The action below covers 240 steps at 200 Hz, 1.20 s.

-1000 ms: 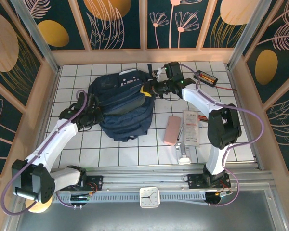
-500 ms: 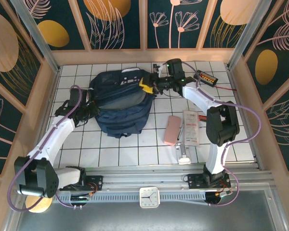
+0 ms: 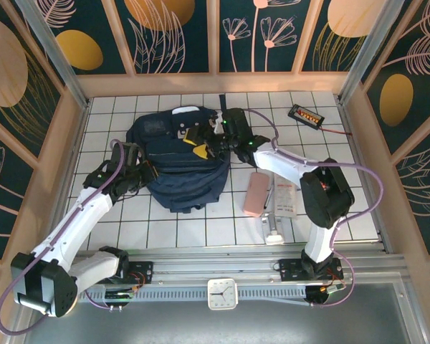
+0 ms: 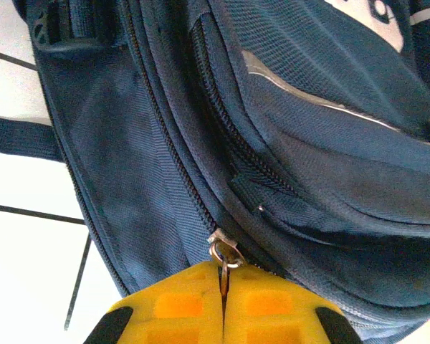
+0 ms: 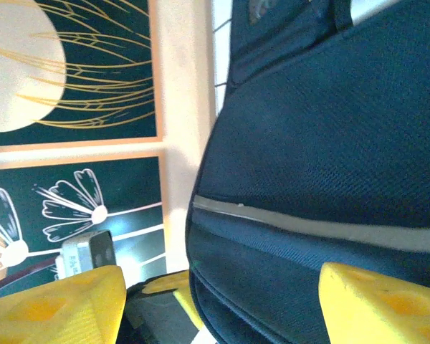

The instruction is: Pack the student bag

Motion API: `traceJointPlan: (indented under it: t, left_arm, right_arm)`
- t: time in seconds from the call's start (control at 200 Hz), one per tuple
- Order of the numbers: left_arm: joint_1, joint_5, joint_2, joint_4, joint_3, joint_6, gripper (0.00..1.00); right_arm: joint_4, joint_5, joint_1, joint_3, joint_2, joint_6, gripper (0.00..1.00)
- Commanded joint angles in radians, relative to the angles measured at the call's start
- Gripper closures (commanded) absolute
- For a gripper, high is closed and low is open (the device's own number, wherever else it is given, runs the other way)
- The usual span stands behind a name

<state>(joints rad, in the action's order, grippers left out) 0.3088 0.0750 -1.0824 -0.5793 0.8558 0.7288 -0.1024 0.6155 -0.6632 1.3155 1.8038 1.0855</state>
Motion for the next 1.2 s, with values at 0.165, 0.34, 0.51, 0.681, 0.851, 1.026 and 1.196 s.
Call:
traceJointPlan:
  t: [0.165,0.34,0.51,0.681,0.851,1.026,1.196]
  left_arm:
    - [0.042,0.038,0.009,0.068,0.045,0.029,1.00]
    - [0.059,0.043,0.017,0.082,0.022,0.034,1.00]
    - [0.066,0.049,0.028,0.087,0.017,0.031,1.00]
    - [0.070,0.061,0.056,0.083,0.006,0.029,1.00]
    - [0.083,0.074,0.081,0.088,-0.038,0.032,1.00]
    - [0.084,0.075,0.096,0.080,-0.061,0.030,1.00]
    - [0.084,0.080,0.094,0.085,-0.065,0.029,1.00]
  right_arm:
    - [0.163,0.012,-0.048,-0.075,-0.135,0.172,0.28]
    - [0.157,0.013,-0.081,-0.060,-0.139,0.208,0.28]
    - [0.125,0.012,-0.102,-0.102,-0.136,0.274,0.28]
    - [0.079,-0.005,-0.089,-0.075,-0.064,0.285,0.28]
    - [0.076,-0.045,-0.077,0.037,0.013,0.283,0.29]
    - [0.083,-0.110,-0.050,0.092,0.028,0.276,0.31]
    - [0.048,-0.054,-0.044,0.121,0.097,0.294,0.70]
